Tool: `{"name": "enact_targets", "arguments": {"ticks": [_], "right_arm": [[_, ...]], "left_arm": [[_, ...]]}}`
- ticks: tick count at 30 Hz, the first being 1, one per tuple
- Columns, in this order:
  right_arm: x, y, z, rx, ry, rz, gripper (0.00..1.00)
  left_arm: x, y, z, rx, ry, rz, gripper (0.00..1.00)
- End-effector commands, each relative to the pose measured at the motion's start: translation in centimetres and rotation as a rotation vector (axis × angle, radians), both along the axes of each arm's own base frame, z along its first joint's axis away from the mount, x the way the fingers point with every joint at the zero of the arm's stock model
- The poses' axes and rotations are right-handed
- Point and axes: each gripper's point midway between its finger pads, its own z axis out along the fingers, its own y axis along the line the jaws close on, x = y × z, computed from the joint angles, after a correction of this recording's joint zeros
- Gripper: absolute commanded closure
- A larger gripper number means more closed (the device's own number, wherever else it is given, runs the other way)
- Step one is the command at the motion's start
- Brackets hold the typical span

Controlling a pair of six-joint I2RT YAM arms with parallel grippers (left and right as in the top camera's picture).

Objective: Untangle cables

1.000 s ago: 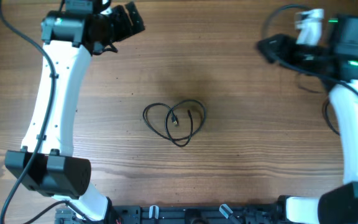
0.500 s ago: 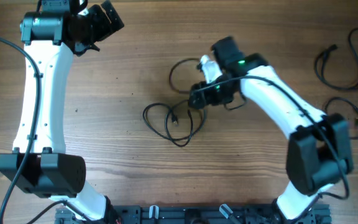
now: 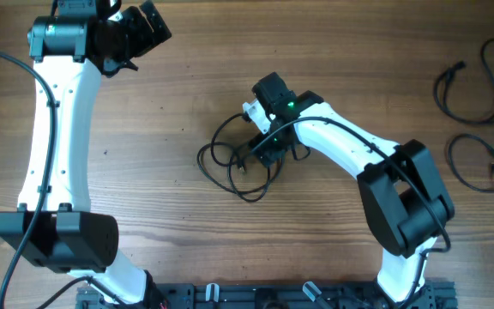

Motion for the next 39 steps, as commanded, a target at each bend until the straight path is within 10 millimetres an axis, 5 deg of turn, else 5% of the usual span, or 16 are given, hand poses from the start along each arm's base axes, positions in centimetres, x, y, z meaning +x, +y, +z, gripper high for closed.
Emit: {"name": "enact_targets", "arguments": {"ticks": [1,4,9,14,19,22,24,29,34,37,39], "right_arm": [[1.5,-0.9,-0.8,-0.053,-0.065,0.002,0.35],[2.4,-0.2,-0.5,-0.02,-0.1,-0.025,0.66],[2.5,-0.1,-0.5,-0.01,-0.098,-0.046,0.96],[4.0,-0.2,1.1,0.045,-0.103,-0.224,0.96],[10.2,-2.5,10.3,0.259,-0.165,-0.464,0.96],[14.9,-7.0,16.4,0.354,-0.269,-0.651,0.96],[18.5,-12.6,20.9,0.409,-0.399,-0.812,0.96],[22.6,-25.4,26.1,0.493,-0.636,-1.106,0.96],[24.1,-35.9,24.3,0.531,-0.713,-1.359,0.96],[24.0,-43.0,19.2,0.494,-0.718,-1.624,0.96],[24.4,-45.2,16.2,0.492,-0.701,-1.679,0.95]], "left_arm": [[-0.1,0.3,1.0,0.002,-0.023,0.017,0.0],[-0.1,0.3,1.0,0.002,-0.023,0.017,0.0],[-0.1,0.3,1.0,0.002,-0.023,0.017,0.0],[-0.1,0.3,1.0,0.002,-0.023,0.017,0.0],[-0.1,0.3,1.0,0.002,-0.023,0.017,0.0],[-0.1,0.3,1.0,0.002,-0.023,0.017,0.0],[-0.1,0.3,1.0,0.002,-0.023,0.018,0.0],[-0.1,0.3,1.0,0.002,-0.023,0.017,0.0],[-0.1,0.3,1.0,0.002,-0.023,0.017,0.0],[-0.1,0.3,1.0,0.002,-0.023,0.017,0.0],[-0.1,0.3,1.0,0.002,-0.023,0.018,0.0]]}}
